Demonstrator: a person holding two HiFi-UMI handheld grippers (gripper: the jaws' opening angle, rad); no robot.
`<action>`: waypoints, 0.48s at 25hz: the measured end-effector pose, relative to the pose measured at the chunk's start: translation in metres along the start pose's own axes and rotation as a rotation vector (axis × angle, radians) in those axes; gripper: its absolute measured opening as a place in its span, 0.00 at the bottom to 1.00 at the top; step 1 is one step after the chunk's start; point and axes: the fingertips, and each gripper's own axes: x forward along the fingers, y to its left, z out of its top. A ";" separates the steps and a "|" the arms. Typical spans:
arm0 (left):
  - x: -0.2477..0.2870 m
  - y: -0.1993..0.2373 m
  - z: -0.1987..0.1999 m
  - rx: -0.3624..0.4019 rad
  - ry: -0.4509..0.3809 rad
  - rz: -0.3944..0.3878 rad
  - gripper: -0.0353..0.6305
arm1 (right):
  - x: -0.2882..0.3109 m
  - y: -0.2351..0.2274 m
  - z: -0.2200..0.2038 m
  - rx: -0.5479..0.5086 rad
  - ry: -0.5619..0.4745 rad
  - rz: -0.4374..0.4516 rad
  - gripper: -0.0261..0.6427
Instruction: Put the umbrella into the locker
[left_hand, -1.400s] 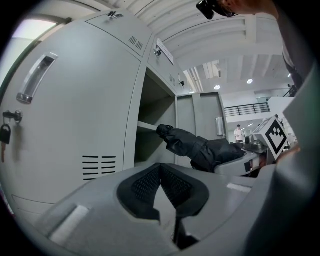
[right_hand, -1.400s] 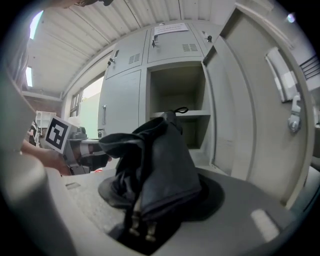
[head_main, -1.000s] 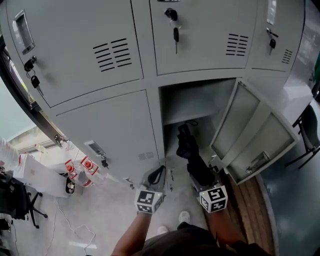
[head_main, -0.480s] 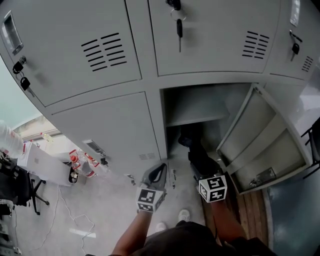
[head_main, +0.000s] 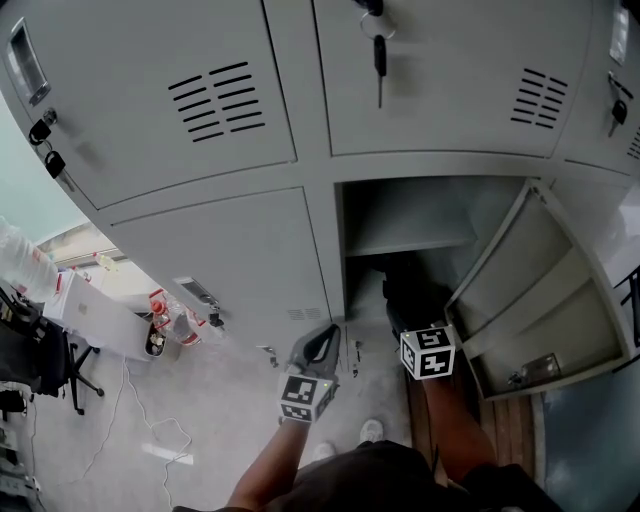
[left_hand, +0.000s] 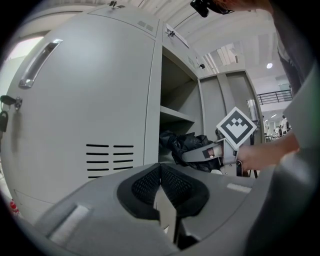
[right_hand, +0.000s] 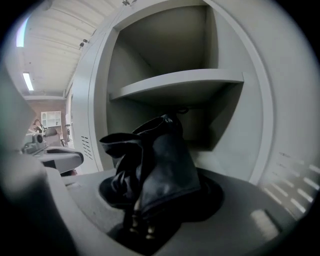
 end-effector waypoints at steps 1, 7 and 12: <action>0.001 0.000 0.000 0.000 -0.001 0.000 0.06 | 0.004 -0.002 0.001 0.003 0.004 -0.002 0.39; 0.001 -0.002 -0.002 -0.008 0.009 -0.002 0.06 | 0.029 -0.014 0.007 0.000 0.043 -0.018 0.39; 0.001 0.000 0.001 0.003 -0.017 0.001 0.06 | 0.052 -0.018 0.012 -0.023 0.075 -0.017 0.39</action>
